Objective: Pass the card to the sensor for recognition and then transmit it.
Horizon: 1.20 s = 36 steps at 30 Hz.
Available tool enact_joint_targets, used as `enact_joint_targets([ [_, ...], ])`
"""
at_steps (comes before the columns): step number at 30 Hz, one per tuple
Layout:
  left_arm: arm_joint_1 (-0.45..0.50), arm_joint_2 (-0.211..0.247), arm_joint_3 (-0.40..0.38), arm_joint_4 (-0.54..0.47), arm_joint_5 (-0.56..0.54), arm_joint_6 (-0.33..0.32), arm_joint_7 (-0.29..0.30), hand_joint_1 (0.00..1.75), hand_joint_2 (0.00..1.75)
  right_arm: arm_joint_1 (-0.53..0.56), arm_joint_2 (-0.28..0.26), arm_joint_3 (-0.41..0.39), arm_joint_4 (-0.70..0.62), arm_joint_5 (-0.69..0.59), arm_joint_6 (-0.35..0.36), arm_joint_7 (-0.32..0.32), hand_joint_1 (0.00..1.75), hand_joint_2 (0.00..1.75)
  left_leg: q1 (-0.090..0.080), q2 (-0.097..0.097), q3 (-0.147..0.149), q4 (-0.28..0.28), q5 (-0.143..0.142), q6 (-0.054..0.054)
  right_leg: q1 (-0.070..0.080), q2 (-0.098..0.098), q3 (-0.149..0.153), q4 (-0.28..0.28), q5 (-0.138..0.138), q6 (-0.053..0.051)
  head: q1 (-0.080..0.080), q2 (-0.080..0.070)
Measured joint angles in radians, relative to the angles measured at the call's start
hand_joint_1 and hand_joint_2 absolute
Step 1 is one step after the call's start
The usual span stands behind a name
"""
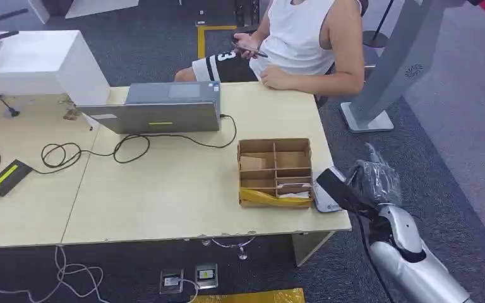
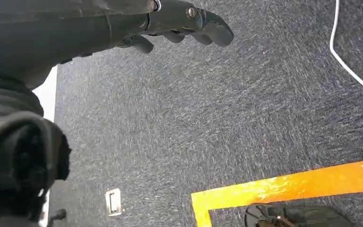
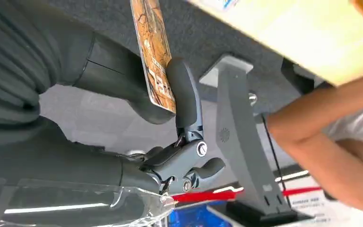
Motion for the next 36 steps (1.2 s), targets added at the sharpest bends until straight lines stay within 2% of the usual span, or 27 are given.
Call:
enact_joint_targets([
  [15,0.002,0.001,-0.015,-0.002,0.012,0.002,0.005,0.00,0.00,-0.031,0.054,0.045,0.090,-0.010,-0.008,-0.022,1.75,1.75,0.000,0.000,0.000,0.000,0.000,0.000,0.000,0.000,0.000,0.000,0.000,0.000,0.000,0.000],
  [36,-0.001,0.002,-0.032,-0.002,0.008,-0.001,0.010,0.00,0.00,-0.072,0.082,0.085,0.172,-0.060,-0.031,-0.034,1.75,1.75,0.000,0.000,0.000,0.000,0.000,0.000,0.000,0.000,0.000,0.000,0.000,0.000,0.000,0.000],
])
